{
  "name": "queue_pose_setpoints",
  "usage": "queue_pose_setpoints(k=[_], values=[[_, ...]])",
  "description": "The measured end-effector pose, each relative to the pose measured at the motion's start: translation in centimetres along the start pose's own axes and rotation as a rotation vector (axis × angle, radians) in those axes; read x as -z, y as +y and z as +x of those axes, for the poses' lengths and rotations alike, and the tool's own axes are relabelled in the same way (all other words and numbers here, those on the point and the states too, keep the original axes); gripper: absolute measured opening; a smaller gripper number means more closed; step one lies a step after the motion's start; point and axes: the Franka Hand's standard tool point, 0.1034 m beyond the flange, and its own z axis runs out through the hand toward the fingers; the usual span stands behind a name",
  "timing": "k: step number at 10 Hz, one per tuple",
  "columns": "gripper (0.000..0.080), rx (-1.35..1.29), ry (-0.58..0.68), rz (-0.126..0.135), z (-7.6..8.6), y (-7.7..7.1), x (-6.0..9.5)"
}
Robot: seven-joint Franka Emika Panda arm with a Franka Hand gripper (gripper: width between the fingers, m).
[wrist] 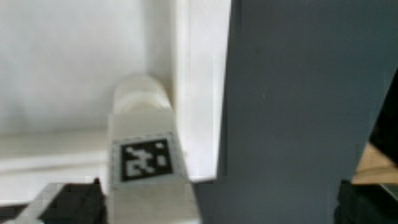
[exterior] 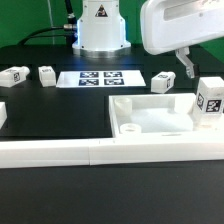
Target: Assemble square table
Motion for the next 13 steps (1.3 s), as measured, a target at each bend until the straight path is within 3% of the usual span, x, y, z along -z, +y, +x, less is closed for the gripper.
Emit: queue_pose_setpoints(k=[2, 4, 9, 13], values=[[0.0649, 0.037, -0.175, -0.041, 1.2, 0.8, 1.0], [0.0649, 0.025, -0.264, -0.037, 2.0, 0.5, 0.6], [0.0649, 0.007, -0.267, -0.038, 2.0, 0.4, -0.1], [0.0649, 0.010, -0.190, -0.036, 3.5, -0.1, -1.0]])
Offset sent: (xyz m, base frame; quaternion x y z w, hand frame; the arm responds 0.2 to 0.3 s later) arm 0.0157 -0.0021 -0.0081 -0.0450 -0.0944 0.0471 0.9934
